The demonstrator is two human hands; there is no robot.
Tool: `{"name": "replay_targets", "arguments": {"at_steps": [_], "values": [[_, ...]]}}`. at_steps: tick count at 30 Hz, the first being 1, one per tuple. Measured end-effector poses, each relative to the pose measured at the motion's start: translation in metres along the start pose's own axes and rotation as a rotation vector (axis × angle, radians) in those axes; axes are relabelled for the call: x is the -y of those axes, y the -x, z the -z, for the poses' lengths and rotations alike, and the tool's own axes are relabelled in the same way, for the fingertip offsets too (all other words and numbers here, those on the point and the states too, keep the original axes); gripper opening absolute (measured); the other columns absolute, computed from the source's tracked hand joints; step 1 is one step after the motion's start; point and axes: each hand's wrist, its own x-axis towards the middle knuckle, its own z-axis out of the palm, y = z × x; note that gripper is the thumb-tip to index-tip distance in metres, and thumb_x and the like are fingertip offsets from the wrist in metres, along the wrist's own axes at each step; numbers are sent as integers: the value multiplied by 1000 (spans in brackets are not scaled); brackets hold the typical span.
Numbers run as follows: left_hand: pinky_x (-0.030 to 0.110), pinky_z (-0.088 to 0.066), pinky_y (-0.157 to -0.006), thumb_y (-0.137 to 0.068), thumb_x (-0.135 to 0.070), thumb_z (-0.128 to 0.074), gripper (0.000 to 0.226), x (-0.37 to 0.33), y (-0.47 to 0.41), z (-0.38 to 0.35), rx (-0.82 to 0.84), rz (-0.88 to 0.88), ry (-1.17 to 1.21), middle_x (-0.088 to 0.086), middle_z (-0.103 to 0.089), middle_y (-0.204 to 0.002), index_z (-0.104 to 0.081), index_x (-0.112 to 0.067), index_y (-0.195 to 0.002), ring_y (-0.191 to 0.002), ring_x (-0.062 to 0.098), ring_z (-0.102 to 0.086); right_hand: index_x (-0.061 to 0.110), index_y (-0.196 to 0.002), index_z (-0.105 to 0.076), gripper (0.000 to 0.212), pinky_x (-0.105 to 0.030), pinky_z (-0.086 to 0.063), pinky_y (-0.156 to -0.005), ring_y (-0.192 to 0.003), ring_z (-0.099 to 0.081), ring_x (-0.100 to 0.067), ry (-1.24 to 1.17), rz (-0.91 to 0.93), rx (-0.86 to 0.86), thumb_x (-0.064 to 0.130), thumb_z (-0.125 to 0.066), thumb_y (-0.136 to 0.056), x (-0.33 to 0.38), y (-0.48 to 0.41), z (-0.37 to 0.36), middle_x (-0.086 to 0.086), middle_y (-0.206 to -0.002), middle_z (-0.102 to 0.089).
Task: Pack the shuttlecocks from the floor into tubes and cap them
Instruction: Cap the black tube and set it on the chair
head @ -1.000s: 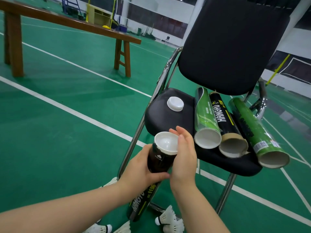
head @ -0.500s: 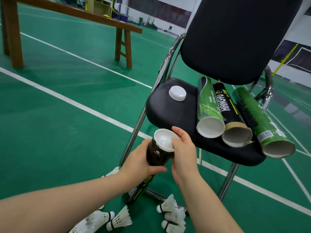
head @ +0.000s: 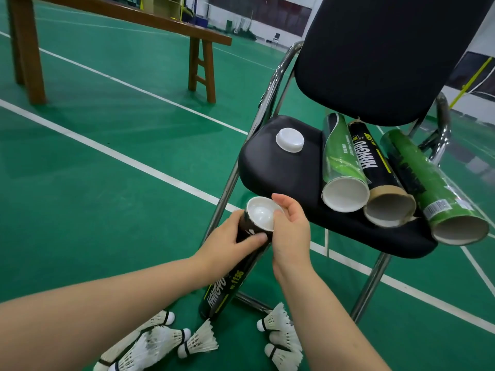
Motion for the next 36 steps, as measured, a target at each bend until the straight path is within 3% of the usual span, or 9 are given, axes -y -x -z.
{"name": "replay_targets", "arguments": {"at_steps": [5, 10, 13, 16, 20, 26, 30, 33, 36], "values": [[28, -47, -85, -77, -49, -45, 30, -19, -9, -1, -108, -14, 186, -10, -64, -98, -54, -34, -101, -94, 9, -59, 32, -89, -59, 39, -29, -51, -81, -93, -60, -16, 40, 10, 8, -3, -40, -86, -1, 0, -5, 2, -102, -63], [30, -44, -85, -77, -44, -38, 51, -18, -9, -4, -189, -29, 101, -10, -59, -100, -41, -38, -127, -95, 14, -56, 33, -91, -58, 38, -25, -49, -78, -95, -59, -13, 60, 7, 16, 0, -41, -88, 0, 0, -5, 10, -102, -61], [25, -44, -75, -79, -42, -34, 49, -20, -7, -5, -186, -66, 41, -12, -58, -89, -35, -48, -127, -82, 9, -56, 33, -89, -58, 36, -25, -50, -76, -94, -59, -14, 73, 7, 23, 1, -40, -89, 0, 0, -3, 7, -101, -62], [26, -43, -71, -80, -43, -34, 48, -20, -5, -7, -182, -102, -13, -12, -58, -85, -42, -42, -127, -79, 11, -55, 34, -89, -59, 36, -26, -50, -75, -92, -60, -14, 124, -10, 49, 4, -39, -90, 0, 1, 0, 5, -100, -64], [16, -42, -76, -78, -49, -42, 43, -26, 3, 0, -111, -131, -128, -12, -60, -98, -46, -40, -120, -91, 10, -55, 34, -92, -59, 32, -32, -51, -78, -92, -59, -16, 230, -59, 123, 11, -37, -92, 4, 5, 11, 5, -97, -65], [20, -33, -94, -78, -51, -66, 80, -39, 29, 19, 111, -143, -484, -7, -44, -140, -24, -32, -143, -122, 10, -44, 24, -111, -54, 27, -35, -56, -60, -84, -57, -24, 344, -377, 300, 24, -30, -98, 24, 31, 27, -8, -105, -58], [21, -30, -100, -77, -49, -67, 90, -55, 55, 19, 173, -136, -603, -9, -32, -148, -12, -31, -146, -129, 11, -36, 22, -108, -55, 25, -45, -58, -67, -100, -58, -35, 451, -296, 320, 20, -32, -98, 39, 51, 34, -13, -114, -57], [26, -38, -96, -74, -53, -68, 87, -79, 71, 26, 127, -172, -683, -8, -45, -138, -19, -32, -143, -120, 12, -45, 17, -116, -56, 30, -49, -58, -71, -102, -56, -34, 507, -180, 360, 21, -32, -99, 58, 67, 41, -11, -115, -54], [29, -43, -86, -64, -60, -72, 81, -114, 86, 33, 62, -268, -721, -11, -56, -120, -33, -33, -130, -105, 11, -52, 22, -107, -57, 25, -48, -57, -70, -98, -55, -26, 477, -28, 372, 22, -34, -99, 78, 81, 51, -5, -104, -55]]}}
